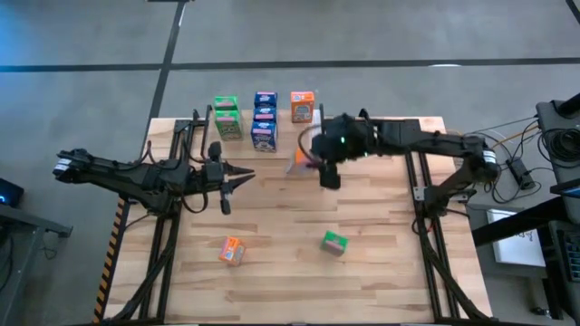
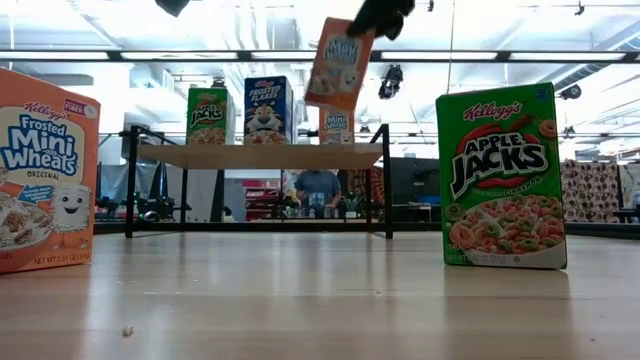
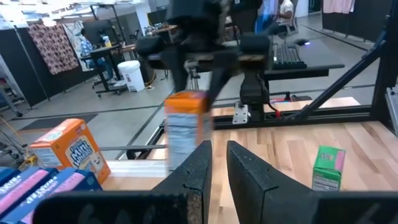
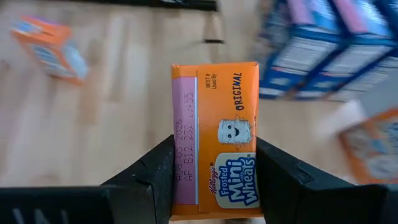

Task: Stack cereal on shelf
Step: Put the right orange cereal box on the shelf aligned with the other orange cereal box

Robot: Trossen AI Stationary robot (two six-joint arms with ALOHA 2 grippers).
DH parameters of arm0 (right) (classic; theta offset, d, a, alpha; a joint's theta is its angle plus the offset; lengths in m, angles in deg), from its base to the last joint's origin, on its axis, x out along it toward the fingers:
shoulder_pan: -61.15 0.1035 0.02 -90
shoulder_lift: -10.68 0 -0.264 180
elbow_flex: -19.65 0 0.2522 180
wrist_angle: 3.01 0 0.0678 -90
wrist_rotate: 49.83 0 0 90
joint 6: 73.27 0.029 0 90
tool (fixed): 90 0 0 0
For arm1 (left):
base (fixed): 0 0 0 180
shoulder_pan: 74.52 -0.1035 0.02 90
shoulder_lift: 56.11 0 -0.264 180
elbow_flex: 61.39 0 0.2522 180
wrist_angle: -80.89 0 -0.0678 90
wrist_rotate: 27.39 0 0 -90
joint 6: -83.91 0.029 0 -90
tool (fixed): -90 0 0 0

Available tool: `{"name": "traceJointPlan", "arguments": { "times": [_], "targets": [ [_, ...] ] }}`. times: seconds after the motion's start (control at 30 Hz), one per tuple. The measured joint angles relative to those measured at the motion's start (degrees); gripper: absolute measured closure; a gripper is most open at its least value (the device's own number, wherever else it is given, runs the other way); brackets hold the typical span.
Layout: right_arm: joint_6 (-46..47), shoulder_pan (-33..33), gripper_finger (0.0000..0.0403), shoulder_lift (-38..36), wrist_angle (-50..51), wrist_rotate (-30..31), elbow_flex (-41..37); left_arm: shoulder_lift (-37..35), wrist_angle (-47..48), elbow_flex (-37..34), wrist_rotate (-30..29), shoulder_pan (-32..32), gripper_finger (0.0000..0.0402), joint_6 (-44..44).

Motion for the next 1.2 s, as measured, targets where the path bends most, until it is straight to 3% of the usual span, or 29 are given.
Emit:
{"name": "traceJointPlan", "arguments": {
  "times": [0.4, 0.53, 0.87, 1.2],
  "targets": [
    [-16.9, -12.8, 0.0236, 8.8, 7.4, -1.6, 11.8, 0.0, -1.4, 0.0, -0.5, 0.0, 0.0369, 2.8],
    [-18.4, -15.4, 0.0236, 13.5, 12.1, -5.8, 18.3, 0.0, -1.3, 0.0, -0.6, 0.0, 0.0369, 3.3],
    [-20.4, -17.5, 0.0236, 23.4, 23.1, -8.4, 32.1, 0.0, -1.2, 0.0, -0.6, 0.0, 0.0369, 3.6],
    [-20.3, -19.0, 0.0236, 25.2, 24.1, -5.8, 34.9, 0.0, -1.3, 0.0, -0.6, 0.0, 0.0369, 4.2]
  ]
}}
